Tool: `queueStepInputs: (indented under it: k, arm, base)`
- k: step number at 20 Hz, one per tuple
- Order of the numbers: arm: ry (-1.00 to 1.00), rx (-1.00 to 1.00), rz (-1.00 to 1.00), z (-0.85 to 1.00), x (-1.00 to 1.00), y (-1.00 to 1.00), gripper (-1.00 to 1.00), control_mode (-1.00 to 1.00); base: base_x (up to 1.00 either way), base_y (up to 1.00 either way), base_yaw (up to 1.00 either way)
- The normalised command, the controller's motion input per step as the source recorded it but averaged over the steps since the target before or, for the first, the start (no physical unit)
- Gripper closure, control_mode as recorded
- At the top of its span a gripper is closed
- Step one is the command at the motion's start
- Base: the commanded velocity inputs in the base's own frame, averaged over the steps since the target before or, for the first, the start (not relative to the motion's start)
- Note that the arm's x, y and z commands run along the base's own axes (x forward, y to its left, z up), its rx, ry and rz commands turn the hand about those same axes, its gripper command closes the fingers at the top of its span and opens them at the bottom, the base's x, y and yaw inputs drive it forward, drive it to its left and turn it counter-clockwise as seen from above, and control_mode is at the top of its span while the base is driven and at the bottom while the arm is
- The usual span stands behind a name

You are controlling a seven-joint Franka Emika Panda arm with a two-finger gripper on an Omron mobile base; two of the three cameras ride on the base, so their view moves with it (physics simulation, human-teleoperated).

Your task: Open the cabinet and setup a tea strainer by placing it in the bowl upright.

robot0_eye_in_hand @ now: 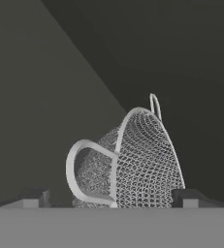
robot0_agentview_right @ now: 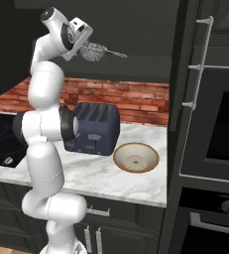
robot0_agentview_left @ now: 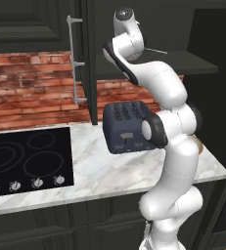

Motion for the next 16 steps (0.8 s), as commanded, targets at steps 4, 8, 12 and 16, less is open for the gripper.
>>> queueStepInputs:
  k: [4, 8, 12, 16]
  arm:
    - [0.00, 0.04, 0.00, -0.14, 0.00, 0.00, 1.00, -1.00]
    - [0.00, 0.03, 0.00, -0.09, 0.00, 0.00, 1.00, -1.00]
    - [0.01, 0.00, 0.00, -0.04, 0.00, 0.05, 1.00, -1.00]
    - [0.00, 0.00, 0.00, 0.00, 0.00, 0.00, 1.00, -1.00]
  base:
    - [0.00, 0.00, 0.00]
    - [0.00, 0.00, 0.00]
    - [0.00, 0.00, 0.00]
    - [0.00, 0.00, 0.00]
